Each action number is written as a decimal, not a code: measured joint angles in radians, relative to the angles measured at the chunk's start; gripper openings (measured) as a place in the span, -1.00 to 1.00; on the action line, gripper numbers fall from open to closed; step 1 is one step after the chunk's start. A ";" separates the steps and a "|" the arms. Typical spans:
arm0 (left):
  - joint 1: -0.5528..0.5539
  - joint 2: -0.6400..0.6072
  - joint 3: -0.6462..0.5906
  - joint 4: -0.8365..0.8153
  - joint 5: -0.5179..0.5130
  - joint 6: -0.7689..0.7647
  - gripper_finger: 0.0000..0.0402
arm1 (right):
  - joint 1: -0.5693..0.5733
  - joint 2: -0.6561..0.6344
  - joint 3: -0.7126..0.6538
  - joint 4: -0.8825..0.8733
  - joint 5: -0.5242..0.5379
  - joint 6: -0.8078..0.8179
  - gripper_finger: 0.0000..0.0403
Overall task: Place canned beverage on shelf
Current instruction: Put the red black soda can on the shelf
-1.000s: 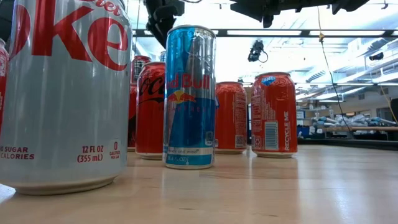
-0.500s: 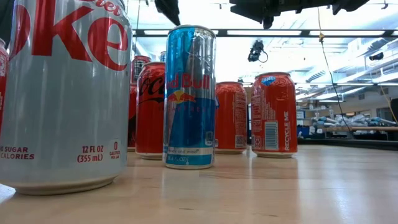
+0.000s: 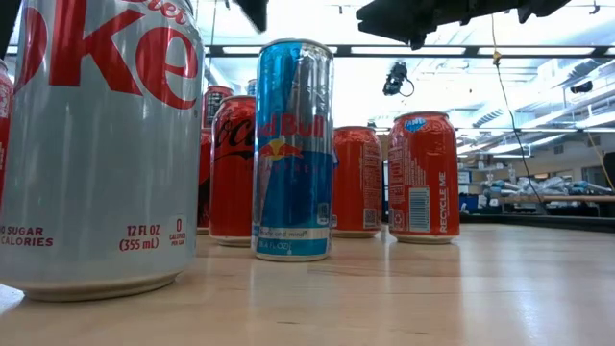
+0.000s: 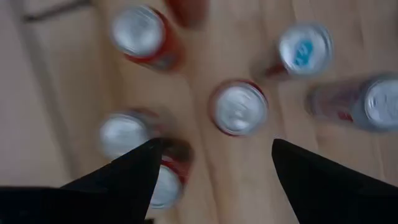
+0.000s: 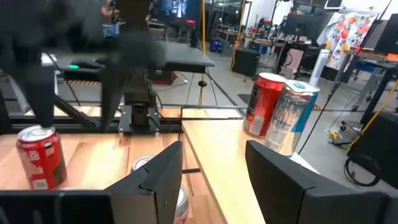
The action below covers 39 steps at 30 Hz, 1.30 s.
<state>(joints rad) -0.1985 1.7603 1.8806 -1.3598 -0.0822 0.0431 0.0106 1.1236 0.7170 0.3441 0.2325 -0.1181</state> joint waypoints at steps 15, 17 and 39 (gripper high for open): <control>-0.258 0.000 -0.129 0.103 0.001 -0.553 0.57 | 0.041 0.000 0.000 -0.069 -0.024 0.002 -0.08; -0.293 0.000 -0.129 0.121 0.000 -0.638 0.57 | 0.042 0.000 0.000 -0.072 -0.031 -0.004 -0.08; -0.443 -0.045 -0.272 -0.090 -0.029 -1.377 0.57 | 0.008 0.000 0.000 -0.009 -0.163 -0.076 -0.08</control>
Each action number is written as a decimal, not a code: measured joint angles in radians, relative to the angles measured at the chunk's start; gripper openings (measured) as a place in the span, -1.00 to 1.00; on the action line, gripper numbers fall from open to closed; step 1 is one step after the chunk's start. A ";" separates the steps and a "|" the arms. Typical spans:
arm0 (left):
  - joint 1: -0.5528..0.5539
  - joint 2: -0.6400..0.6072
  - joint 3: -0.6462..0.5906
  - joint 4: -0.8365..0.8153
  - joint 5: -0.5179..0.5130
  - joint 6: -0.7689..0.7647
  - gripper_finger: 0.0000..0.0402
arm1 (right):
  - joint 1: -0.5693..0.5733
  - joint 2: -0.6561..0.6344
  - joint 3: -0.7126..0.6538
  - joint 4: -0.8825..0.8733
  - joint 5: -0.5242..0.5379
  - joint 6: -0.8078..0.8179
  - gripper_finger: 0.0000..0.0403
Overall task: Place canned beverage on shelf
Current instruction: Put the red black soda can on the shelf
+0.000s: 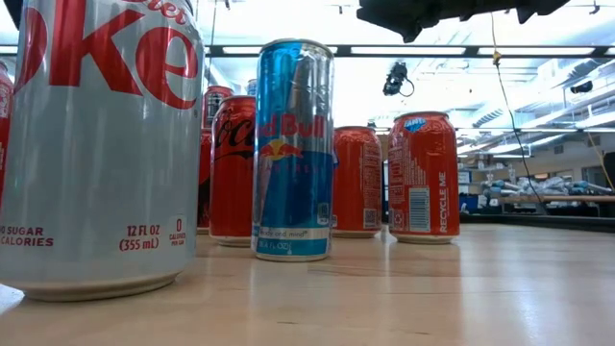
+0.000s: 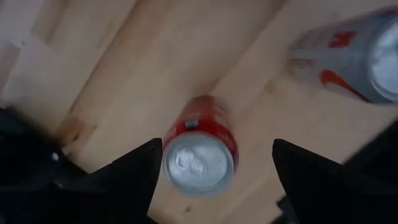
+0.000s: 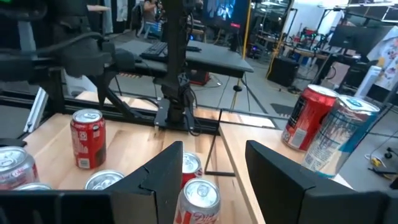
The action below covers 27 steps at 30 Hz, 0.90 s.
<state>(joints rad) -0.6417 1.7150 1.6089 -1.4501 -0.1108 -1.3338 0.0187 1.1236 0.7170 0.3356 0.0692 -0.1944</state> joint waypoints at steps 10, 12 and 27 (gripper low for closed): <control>-0.118 -0.062 0.000 -0.030 -0.005 -0.293 0.57 | -0.015 0.000 0.000 0.020 -0.020 0.011 -0.08; -0.137 -0.062 -0.017 -0.017 0.000 -0.351 0.57 | -0.016 0.000 0.000 0.024 -0.021 0.011 -0.08; -0.179 -0.059 -0.228 0.192 0.022 -0.496 0.57 | -0.015 0.000 0.000 0.039 -0.064 0.011 -0.08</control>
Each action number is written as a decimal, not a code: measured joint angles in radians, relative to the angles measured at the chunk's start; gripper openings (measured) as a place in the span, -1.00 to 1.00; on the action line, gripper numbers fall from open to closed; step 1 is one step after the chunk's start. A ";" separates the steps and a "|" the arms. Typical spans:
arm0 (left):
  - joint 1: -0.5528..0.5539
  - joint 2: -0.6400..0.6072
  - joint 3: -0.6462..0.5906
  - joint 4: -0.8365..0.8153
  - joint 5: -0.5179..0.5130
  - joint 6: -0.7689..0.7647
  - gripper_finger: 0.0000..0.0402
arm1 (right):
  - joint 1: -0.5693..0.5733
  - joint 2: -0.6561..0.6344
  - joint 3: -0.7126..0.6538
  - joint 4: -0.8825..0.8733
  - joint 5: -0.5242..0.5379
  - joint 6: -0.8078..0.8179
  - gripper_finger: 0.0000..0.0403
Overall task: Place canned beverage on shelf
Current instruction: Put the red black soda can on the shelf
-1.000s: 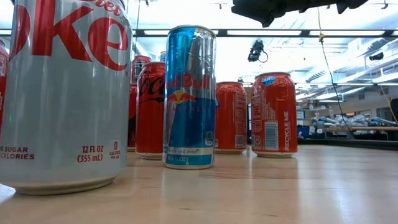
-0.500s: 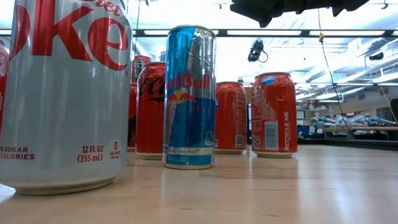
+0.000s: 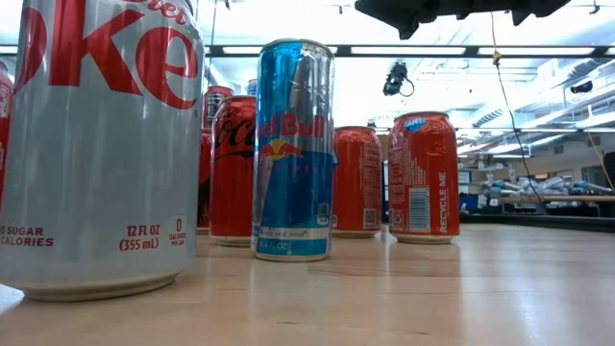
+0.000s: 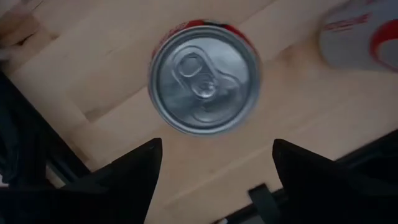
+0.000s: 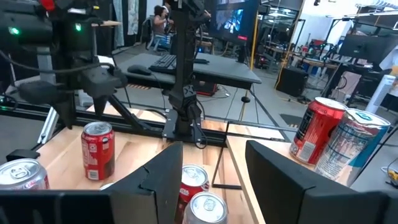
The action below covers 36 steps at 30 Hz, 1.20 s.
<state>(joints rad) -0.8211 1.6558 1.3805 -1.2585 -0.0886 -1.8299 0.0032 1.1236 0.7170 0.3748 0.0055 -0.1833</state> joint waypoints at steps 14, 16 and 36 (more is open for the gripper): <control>0.065 0.000 -0.033 0.020 -0.009 0.083 0.57 | 0.000 0.000 0.000 0.006 0.000 0.000 -0.08; 0.083 0.000 -0.033 0.020 -0.020 0.098 0.57 | 0.000 0.000 0.000 0.006 0.000 0.000 -0.08; 0.214 -0.001 -0.097 0.071 0.009 0.427 0.55 | 0.001 0.000 0.000 0.004 -0.001 0.004 -0.08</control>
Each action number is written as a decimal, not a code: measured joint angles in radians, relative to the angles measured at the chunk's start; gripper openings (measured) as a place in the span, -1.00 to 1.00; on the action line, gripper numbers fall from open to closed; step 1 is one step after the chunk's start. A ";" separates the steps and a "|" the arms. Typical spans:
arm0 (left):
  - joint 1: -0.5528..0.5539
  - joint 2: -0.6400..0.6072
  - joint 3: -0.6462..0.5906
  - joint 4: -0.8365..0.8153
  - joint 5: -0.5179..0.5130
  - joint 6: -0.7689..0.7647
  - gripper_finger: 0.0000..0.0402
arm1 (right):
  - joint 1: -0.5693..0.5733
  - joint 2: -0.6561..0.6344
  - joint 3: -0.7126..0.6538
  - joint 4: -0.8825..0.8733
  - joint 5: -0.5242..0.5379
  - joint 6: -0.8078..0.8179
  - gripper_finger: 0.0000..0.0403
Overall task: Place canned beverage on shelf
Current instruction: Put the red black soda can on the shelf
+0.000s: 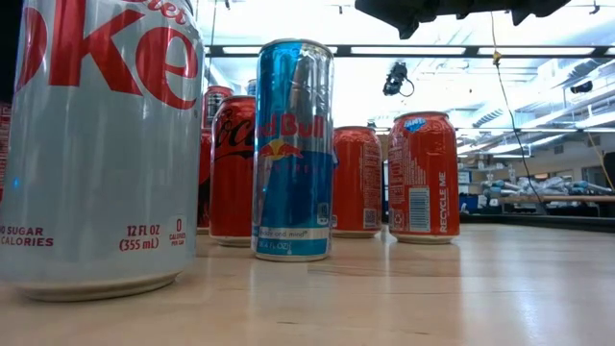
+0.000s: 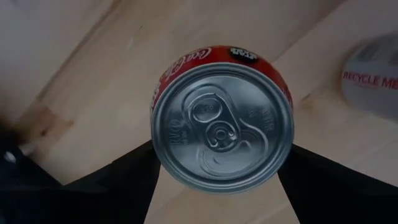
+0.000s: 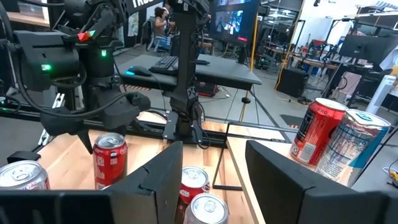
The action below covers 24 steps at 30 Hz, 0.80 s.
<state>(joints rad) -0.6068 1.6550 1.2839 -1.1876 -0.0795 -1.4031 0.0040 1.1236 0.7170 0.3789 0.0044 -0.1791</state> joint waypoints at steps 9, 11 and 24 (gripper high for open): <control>0.000 0.001 0.000 -0.103 0.002 0.173 0.50 | 0.002 0.000 0.000 -0.001 -0.003 0.000 -0.08; 0.000 0.001 0.000 -0.141 0.002 0.179 0.50 | 0.002 0.000 0.000 -0.001 -0.003 0.000 -0.08; 0.000 0.001 0.000 -0.134 0.149 0.164 0.50 | 0.002 0.000 0.000 0.000 -0.003 0.005 -0.08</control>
<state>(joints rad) -0.6064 1.6558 1.2842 -1.3212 0.0696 -1.2387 0.0059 1.1236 0.7170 0.3785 0.0013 -0.1740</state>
